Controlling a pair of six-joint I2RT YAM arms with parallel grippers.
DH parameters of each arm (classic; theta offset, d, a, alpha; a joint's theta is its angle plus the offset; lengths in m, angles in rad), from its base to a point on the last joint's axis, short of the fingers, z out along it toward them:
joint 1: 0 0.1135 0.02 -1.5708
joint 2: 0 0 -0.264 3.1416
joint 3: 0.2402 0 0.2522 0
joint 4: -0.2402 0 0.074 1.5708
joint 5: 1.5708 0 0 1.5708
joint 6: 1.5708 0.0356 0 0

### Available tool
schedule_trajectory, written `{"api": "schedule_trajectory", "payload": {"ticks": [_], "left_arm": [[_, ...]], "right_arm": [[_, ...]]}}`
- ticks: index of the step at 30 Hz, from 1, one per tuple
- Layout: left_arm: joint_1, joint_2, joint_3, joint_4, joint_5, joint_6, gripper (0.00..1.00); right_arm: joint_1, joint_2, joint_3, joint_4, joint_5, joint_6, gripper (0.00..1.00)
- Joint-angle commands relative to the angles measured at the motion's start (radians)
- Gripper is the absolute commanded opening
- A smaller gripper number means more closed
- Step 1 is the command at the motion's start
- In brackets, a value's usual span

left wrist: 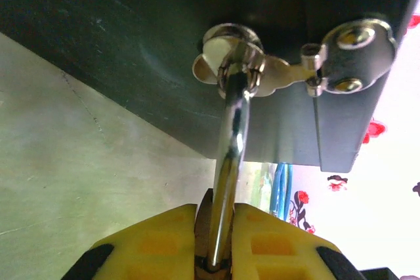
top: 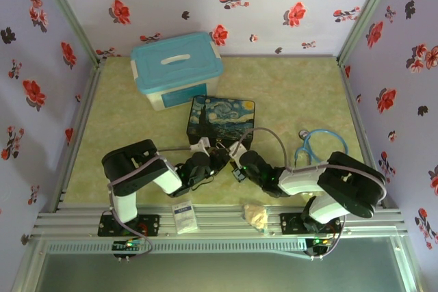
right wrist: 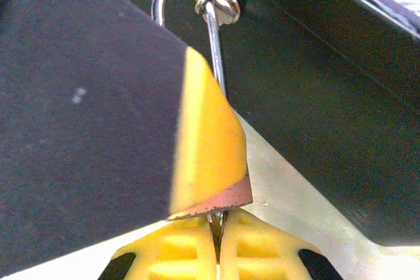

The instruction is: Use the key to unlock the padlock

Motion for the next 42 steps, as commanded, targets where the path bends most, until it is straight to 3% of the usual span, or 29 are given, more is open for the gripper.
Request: {"api": "schedule_trajectory", "payload": {"ticks": [1,10,20,27,30,32,37,42], "left_arm": [[-0.033,-0.003,0.001,0.076,0.074,-0.005,0.0],[-0.031,-0.022,-0.011,0.058,0.064,0.021,0.03],[-0.024,-0.106,0.001,-0.115,0.031,0.102,0.28],[-0.019,-0.144,0.038,-0.266,0.013,0.169,0.25],[-0.012,-0.127,0.038,-0.263,0.012,0.173,0.15],[-0.01,-0.117,0.032,-0.244,0.012,0.169,0.1],[-0.002,-0.152,0.008,-0.283,0.01,0.171,0.08],[0.022,-0.247,-0.04,-0.406,-0.002,0.201,0.08]], "right_arm": [[-0.05,-0.009,-0.025,0.096,-0.18,0.101,0.0],[-0.161,-0.033,-0.088,0.176,-0.387,0.203,0.0],[-0.179,-0.028,-0.09,0.19,-0.489,0.253,0.0],[-0.179,-0.022,-0.109,0.222,-0.49,0.292,0.0],[-0.179,-0.023,-0.11,0.22,-0.496,0.3,0.01],[-0.179,-0.024,-0.109,0.215,-0.496,0.3,0.06],[-0.179,-0.082,-0.099,0.132,-0.453,0.296,0.31],[-0.182,-0.223,-0.095,-0.019,-0.339,0.351,0.35]]}}
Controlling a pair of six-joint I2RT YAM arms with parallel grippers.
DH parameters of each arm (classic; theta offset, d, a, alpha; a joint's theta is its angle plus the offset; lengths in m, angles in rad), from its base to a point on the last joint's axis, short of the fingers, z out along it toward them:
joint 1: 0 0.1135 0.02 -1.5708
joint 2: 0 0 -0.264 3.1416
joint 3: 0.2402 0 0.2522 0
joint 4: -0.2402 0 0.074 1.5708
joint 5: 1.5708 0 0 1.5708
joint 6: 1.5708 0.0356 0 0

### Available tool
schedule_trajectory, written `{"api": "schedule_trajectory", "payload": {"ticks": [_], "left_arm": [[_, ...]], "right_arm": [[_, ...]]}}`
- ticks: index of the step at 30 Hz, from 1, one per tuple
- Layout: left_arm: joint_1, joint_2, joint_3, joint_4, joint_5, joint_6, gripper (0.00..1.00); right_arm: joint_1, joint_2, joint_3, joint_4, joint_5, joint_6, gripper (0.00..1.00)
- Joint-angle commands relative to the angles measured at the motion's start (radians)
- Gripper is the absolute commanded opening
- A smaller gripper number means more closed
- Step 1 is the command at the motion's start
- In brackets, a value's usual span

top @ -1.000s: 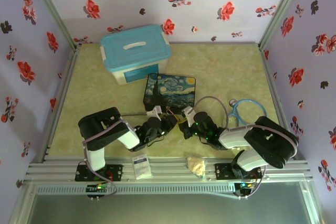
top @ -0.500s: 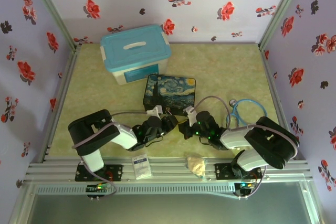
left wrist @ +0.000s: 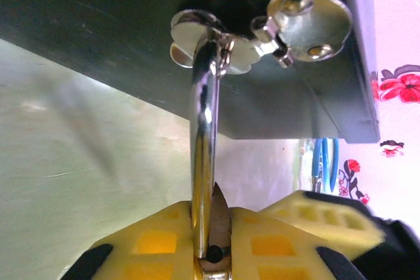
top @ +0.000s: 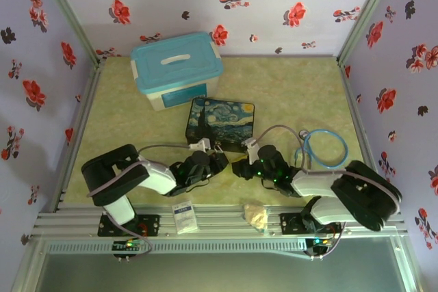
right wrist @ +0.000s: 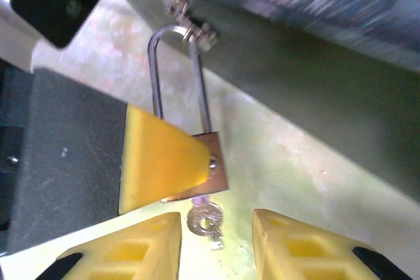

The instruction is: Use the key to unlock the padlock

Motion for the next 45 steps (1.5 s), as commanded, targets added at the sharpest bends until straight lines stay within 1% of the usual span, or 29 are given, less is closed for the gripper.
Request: {"api": "schedule_trajectory", "payload": {"ticks": [1,4,6,8,9,12,17,20,22,24,25,26,27,28,30,34,37,40,43,45], "left_arm": [[0.024,-0.08,-0.026,-0.131,-0.033,0.058,0.08],[0.032,-0.145,0.0,-0.28,-0.034,0.117,0.08],[0.037,-0.177,0.022,-0.368,-0.033,0.16,0.09],[0.045,-0.185,0.02,-0.386,-0.037,0.166,0.1],[0.057,-0.18,0.006,-0.359,-0.024,0.16,0.1],[0.079,-0.153,-0.004,-0.328,0.028,0.157,0.1],[0.082,-0.151,0.044,-0.448,0.061,0.206,0.1],[0.084,-0.199,0.061,-0.565,0.027,0.245,0.11],[0.088,-0.239,0.067,-0.628,-0.007,0.27,0.12],[0.098,-0.277,0.07,-0.674,-0.023,0.291,0.14],[0.104,-0.288,0.072,-0.691,-0.024,0.301,0.14],[0.11,-0.298,0.074,-0.707,-0.025,0.31,0.14],[0.114,-0.307,0.075,-0.721,-0.025,0.316,0.14],[0.12,-0.312,0.073,-0.728,-0.024,0.322,0.14],[0.132,-0.315,0.072,-0.736,-0.015,0.331,0.14],[0.141,-0.317,0.071,-0.723,0.018,0.343,0.14],[0.14,-0.316,0.088,-0.724,0.064,0.351,0.14],[0.134,-0.306,0.116,-0.754,0.112,0.362,0.14],[0.118,-0.307,0.154,-0.843,0.104,0.385,0.14],[0.117,-0.312,0.172,-0.914,0.081,0.409,0.15]], "right_arm": [[-0.004,-0.089,-0.001,-0.08,0.1,0.051,0.36],[-0.005,-0.153,-0.011,-0.101,0.19,0.088,0.37],[-0.005,-0.172,0.007,-0.143,0.275,0.122,0.39],[-0.004,-0.167,0.042,-0.223,0.364,0.14,0.4],[-0.004,-0.16,0.057,-0.257,0.401,0.14,0.4],[-0.003,-0.13,0.066,-0.234,0.422,0.125,0.41],[-0.003,-0.124,0.072,-0.175,0.393,0.192,0.43],[-0.004,-0.135,0.083,-0.186,0.408,0.248,0.44],[0.0,-0.171,0.093,-0.225,0.45,0.281,0.4],[0.005,-0.236,0.072,-0.221,0.515,0.311,0.39],[0.005,-0.261,0.067,-0.229,0.546,0.329,0.4],[0.005,-0.281,0.073,-0.259,0.596,0.351,0.44],[0.004,-0.284,0.082,-0.279,0.614,0.368,0.47],[0.003,-0.279,0.099,-0.297,0.62,0.369,0.47],[0.003,-0.243,0.129,-0.293,0.59,0.365,0.48],[0.003,-0.136,0.165,-0.198,0.493,0.398,0.52],[0.005,-0.055,0.204,-0.171,0.466,0.42,0.52],[0.006,0.014,0.265,-0.229,0.466,0.425,0.52],[0.004,0.062,0.315,-0.323,0.508,0.436,0.51],[0.004,0.09,0.342,-0.367,0.514,0.432,0.51]]}}
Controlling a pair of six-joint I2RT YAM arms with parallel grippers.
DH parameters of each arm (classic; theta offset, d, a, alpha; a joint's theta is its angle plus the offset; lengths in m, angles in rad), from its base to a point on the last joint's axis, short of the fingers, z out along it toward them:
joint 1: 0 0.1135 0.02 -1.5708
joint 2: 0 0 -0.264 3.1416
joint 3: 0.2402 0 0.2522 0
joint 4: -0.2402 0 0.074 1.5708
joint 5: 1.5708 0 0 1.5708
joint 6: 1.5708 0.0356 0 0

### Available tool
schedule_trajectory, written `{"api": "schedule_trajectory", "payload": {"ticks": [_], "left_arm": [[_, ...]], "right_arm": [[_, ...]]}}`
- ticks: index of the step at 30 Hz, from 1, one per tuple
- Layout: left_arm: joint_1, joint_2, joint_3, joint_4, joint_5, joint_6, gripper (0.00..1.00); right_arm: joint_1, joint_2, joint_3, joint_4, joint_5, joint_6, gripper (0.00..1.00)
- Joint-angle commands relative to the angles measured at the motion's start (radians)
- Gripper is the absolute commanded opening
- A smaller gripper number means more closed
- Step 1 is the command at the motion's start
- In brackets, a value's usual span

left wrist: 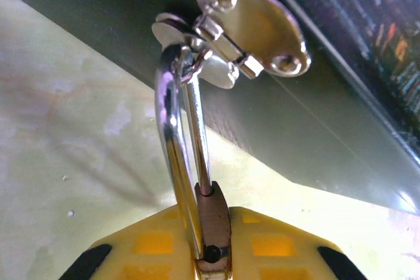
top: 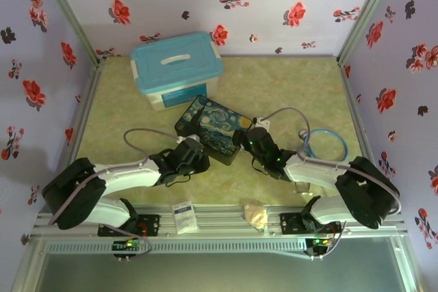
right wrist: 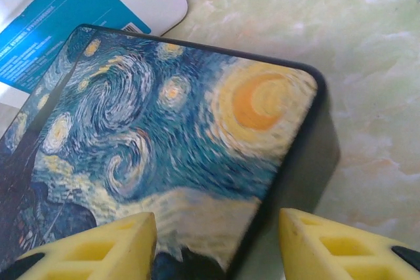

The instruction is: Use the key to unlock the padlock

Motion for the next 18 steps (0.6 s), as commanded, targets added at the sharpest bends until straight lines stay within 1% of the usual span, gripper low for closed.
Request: {"api": "schedule_trajectory", "payload": {"ticks": [1,3,5,14,16,17,18], "left_arm": [[-0.008,-0.011,0.06,-0.155,-0.026,0.099,0.15],[-0.006,-0.006,0.086,-0.25,-0.072,0.131,0.16],[-0.006,0.004,0.104,-0.304,-0.11,0.157,0.17],[-0.008,0.1,0.144,-0.344,-0.172,0.182,0.2],[-0.009,0.1,0.145,-0.346,-0.185,0.183,0.24],[-0.01,0.099,0.147,-0.35,-0.192,0.183,0.3],[-0.011,0.097,0.147,-0.352,-0.197,0.186,0.27]], "right_arm": [[0.003,0.041,0.051,-0.094,0.026,0.018,0.51],[0.003,0.069,0.071,-0.113,0.012,0.013,0.5],[0.003,0.094,0.08,-0.108,-0.01,0.009,0.48],[0.003,0.164,0.096,-0.085,-0.02,0.021,0.45],[0.001,0.169,0.095,-0.085,-0.02,0.021,0.44],[0.001,0.17,0.095,-0.084,-0.02,0.021,0.44],[0.001,0.17,0.096,-0.085,-0.019,0.021,0.44]]}}
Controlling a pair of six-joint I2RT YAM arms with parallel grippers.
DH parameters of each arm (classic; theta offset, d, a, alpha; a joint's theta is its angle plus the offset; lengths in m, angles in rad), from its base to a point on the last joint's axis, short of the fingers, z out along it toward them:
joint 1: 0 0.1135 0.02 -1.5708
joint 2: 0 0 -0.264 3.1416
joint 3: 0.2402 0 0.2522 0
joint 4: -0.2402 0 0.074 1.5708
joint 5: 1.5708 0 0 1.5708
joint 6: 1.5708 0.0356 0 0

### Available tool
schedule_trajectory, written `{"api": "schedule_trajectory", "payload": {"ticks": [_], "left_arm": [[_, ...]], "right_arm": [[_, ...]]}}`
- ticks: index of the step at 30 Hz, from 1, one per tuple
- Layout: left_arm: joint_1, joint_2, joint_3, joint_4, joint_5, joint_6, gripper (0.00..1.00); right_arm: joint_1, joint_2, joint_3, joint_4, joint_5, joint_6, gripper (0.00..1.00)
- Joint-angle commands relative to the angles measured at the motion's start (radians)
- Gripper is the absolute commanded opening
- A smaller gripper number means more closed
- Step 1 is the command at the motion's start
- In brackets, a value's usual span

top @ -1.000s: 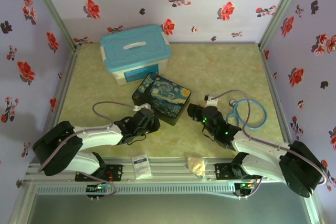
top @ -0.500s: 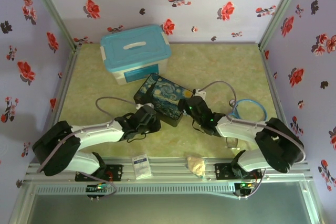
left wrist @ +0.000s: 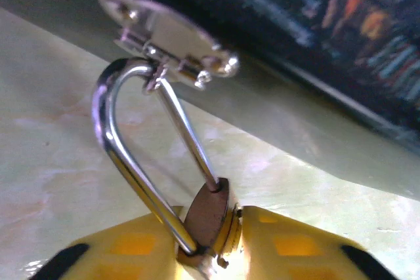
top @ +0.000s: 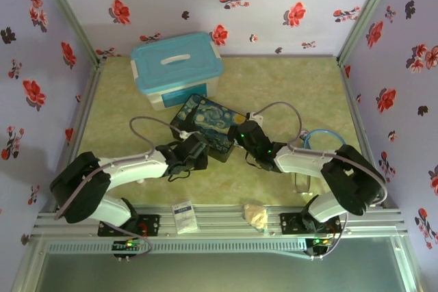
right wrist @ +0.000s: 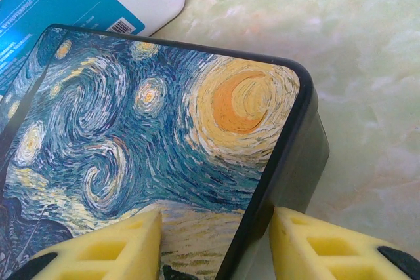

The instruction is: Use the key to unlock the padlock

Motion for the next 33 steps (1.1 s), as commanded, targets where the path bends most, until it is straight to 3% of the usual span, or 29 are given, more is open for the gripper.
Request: {"api": "schedule_trajectory", "payload": {"ticks": [1,8,11,18,25,28,33], "left_arm": [[-0.008,0.023,0.002,-0.09,-0.061,0.058,0.24],[-0.01,0.034,-0.013,-0.054,-0.078,0.052,0.26],[-0.028,0.045,0.017,-0.131,-0.127,0.048,0.25],[-0.047,0.028,0.022,-0.198,-0.189,0.039,0.11],[-0.04,-0.029,0.06,-0.32,-0.211,0.048,0.12],[-0.033,-0.099,0.021,-0.292,-0.189,0.08,0.12],[-0.031,-0.102,0.033,-0.303,-0.19,0.105,0.22]], "right_arm": [[0.0,0.04,-0.006,-0.076,-0.01,0.004,0.43],[-0.003,0.051,-0.013,-0.07,-0.016,0.005,0.41],[-0.004,0.053,-0.018,-0.072,-0.02,0.008,0.41],[-0.004,0.065,-0.015,-0.068,-0.018,0.008,0.41],[-0.007,0.076,-0.011,-0.073,-0.018,0.004,0.4],[-0.008,0.08,-0.013,-0.073,-0.018,-0.001,0.4],[-0.018,0.095,-0.004,-0.068,-0.019,-0.004,0.4]]}}
